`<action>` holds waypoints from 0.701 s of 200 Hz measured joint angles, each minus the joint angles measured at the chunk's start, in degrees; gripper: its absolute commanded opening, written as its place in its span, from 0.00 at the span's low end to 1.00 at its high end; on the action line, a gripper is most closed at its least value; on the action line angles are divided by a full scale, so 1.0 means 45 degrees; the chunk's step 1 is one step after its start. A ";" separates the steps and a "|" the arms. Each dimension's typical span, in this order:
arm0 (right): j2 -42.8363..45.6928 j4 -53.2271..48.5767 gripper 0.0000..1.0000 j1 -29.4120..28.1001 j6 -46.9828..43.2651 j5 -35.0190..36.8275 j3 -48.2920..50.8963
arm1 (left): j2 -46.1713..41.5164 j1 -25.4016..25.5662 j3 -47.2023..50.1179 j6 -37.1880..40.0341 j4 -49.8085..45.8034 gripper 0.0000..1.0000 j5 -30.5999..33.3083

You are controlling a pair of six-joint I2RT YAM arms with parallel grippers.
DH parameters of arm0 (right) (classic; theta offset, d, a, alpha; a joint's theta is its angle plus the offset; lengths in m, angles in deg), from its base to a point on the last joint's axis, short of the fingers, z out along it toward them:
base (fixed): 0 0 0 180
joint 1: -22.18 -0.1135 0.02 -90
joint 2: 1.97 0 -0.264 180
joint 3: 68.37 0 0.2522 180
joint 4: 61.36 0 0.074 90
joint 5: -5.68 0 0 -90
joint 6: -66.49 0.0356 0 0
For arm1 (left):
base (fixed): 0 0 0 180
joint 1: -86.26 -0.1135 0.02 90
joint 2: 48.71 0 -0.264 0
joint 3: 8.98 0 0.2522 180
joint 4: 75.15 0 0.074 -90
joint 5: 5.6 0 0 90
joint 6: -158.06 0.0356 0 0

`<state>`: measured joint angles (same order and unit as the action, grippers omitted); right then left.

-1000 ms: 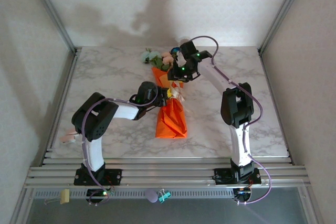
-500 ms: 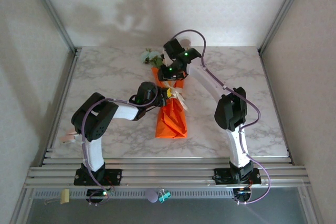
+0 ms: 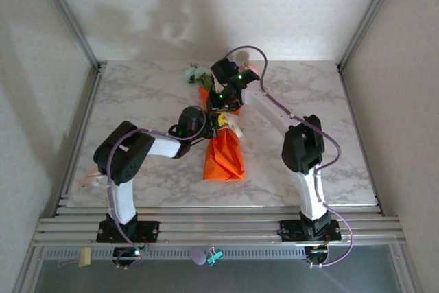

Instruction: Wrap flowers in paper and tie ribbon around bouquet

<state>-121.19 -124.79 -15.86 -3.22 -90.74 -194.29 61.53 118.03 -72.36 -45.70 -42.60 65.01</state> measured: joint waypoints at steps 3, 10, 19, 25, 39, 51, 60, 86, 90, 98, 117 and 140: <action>0.0267 0.0393 0.40 0.0000 -0.0204 0.0034 0.0486 | 0.0015 0.0000 0.0000 0.0000 0.0000 0.00 -0.0005; 0.0976 0.1311 0.43 0.0005 -0.0787 0.0170 0.1637 | 0.0058 0.0010 0.0015 0.0000 -0.0005 0.00 -0.0097; 0.2050 0.2637 0.49 0.0024 -0.1783 0.0262 0.3303 | 0.0092 0.0029 0.0044 0.0000 -0.0019 0.00 -0.0136; 0.2851 0.3468 0.55 0.0029 -0.2535 0.0175 0.4532 | 0.0097 0.0019 0.0044 0.0000 -0.0019 0.00 -0.0131; 0.4804 0.5450 0.68 0.0024 -0.4464 0.0000 0.7490 | 0.0097 -0.0019 0.0044 0.0000 0.0039 0.00 -0.0126; 0.6057 0.7106 0.75 0.0015 -0.6023 -0.0170 0.9530 | 0.0097 -0.0053 0.0044 0.0000 0.0034 0.00 -0.0131; 0.6683 0.8267 0.77 0.0019 -0.6994 -0.0262 1.0715 | 0.0097 -0.0058 0.0044 0.0000 0.0039 0.00 -0.0126; 0.6873 1.0069 0.78 0.0189 -0.8655 -0.0554 1.1880 | 0.0097 -0.0058 0.0044 0.0000 0.0034 0.00 -0.0131; 0.6853 1.0210 0.78 0.0243 -0.8728 -0.0617 1.1890 | 0.0097 -0.0058 0.0044 0.0000 0.0034 0.00 -0.0136; 0.6829 1.0579 0.77 0.0340 -0.8835 -0.0627 1.1890 | 0.0097 -0.0058 0.0044 0.0000 0.0034 0.00 -0.0136; 0.6829 1.1574 0.77 0.0690 -0.8359 -0.0452 1.1885 | 0.0112 -0.0058 0.0029 0.0000 0.0034 0.00 -0.0141; 0.6824 1.2080 0.72 0.1826 -0.6411 -0.0180 1.1846 | 0.0185 -0.0058 -0.0083 0.0000 0.0024 0.00 -0.0189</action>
<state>-90.48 -70.43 -7.64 -32.07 -91.54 -140.98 62.36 117.77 -72.73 -45.70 -42.49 64.15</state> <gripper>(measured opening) 0.753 0.044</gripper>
